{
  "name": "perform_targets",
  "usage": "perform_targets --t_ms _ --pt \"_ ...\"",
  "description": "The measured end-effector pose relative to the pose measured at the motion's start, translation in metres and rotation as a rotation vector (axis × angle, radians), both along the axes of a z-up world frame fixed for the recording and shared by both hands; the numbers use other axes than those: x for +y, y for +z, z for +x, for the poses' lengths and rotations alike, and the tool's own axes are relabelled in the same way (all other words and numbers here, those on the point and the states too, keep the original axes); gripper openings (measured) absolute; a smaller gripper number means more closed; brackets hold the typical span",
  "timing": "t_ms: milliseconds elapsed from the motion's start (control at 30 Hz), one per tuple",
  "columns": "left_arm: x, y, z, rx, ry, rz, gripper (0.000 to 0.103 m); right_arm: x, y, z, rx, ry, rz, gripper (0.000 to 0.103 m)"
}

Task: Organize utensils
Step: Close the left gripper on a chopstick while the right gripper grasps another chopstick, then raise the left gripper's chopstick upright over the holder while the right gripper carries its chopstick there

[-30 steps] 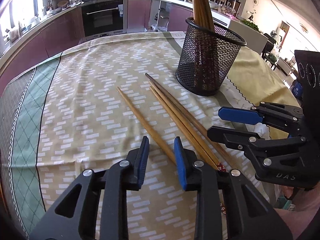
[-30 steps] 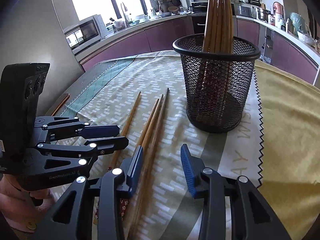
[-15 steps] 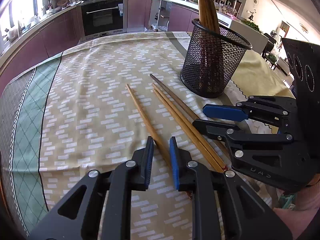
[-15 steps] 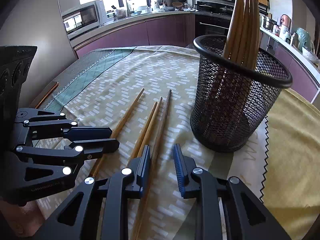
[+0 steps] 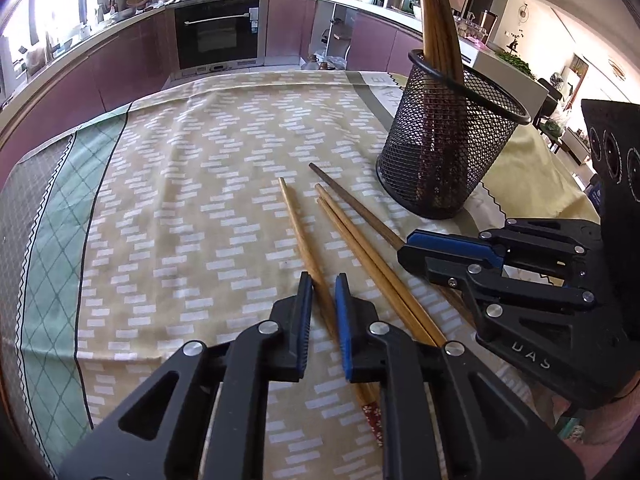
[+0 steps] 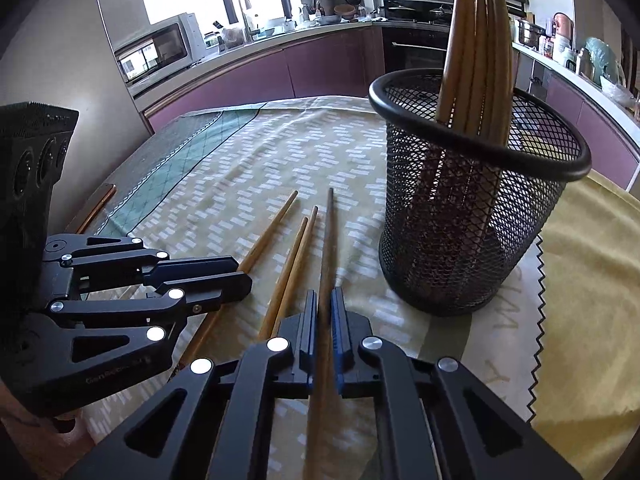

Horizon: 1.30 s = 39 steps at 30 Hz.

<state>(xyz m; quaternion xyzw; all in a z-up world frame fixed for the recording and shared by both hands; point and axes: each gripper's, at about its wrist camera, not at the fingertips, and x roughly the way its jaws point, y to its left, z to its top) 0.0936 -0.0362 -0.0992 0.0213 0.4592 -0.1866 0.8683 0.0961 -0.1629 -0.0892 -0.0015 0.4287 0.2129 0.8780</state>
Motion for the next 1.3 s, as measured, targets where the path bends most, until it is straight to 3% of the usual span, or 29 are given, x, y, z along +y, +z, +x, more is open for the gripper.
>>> perform_targets --t_ms 567,1300 --pt "0.012 0.014 -0.015 -0.008 0.001 -0.067 0.008 -0.014 0.021 -0.018 -0.045 0.018 0.082 0.006" --pt "0.024 0.092 -0.043 -0.107 -0.109 -0.265 0.008 -0.058 0.08 -0.046 -0.204 -0.023 0.216 0.006"
